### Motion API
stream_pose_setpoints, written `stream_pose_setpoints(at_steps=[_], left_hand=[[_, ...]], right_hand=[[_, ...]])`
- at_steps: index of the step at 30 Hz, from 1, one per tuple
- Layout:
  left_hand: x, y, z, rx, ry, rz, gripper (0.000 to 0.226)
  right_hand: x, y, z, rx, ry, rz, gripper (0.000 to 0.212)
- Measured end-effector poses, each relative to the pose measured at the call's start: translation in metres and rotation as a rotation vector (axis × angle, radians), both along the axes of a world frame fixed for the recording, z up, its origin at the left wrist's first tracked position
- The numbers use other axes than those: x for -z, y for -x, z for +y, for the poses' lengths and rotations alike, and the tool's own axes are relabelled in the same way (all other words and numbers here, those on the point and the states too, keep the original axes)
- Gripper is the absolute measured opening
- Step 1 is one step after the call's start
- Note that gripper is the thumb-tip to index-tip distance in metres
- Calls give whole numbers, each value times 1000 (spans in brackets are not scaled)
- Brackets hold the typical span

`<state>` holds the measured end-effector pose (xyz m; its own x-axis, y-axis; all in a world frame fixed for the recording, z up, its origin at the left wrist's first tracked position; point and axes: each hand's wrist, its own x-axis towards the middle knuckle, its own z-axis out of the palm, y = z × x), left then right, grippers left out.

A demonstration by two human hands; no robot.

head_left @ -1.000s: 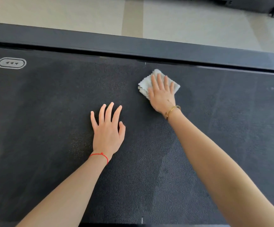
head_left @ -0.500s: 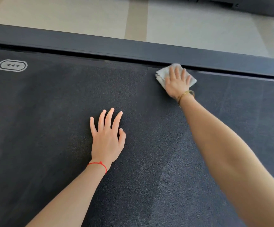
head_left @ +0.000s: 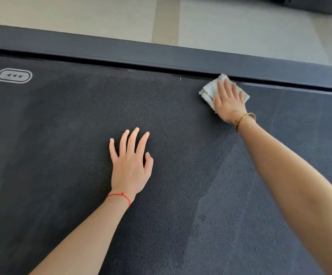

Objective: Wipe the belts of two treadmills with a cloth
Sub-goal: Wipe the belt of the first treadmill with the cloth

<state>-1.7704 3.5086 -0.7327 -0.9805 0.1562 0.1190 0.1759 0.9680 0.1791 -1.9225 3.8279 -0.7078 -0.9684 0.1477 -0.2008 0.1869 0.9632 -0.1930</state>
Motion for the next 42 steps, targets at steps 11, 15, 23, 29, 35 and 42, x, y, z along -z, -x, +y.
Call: stream_pose_setpoints(at_steps=[11,15,23,29,35,42], left_hand=[[-4,-5,1,13,-35,-34,53],[-7,-9,0,47,-6,-71,54],[-15,-44,-23,132,23,-119,54],[-16,-62,-29,139,-35,-87,52],[-17,-64,-30,132,-66,-87,52],[-14,-64,-28,106,-103,-49,50]], right_hand=[[-3,-240,-100,-535,6,87,56],[-3,-326,-110,-652,24,38,56],[-12,-252,-61,-225,8,-37,55],[-7,-333,-137,-542,-42,36,58],[-5,-373,-118,-668,-16,34,56],[-4,-270,-51,-70,27,4,55]])
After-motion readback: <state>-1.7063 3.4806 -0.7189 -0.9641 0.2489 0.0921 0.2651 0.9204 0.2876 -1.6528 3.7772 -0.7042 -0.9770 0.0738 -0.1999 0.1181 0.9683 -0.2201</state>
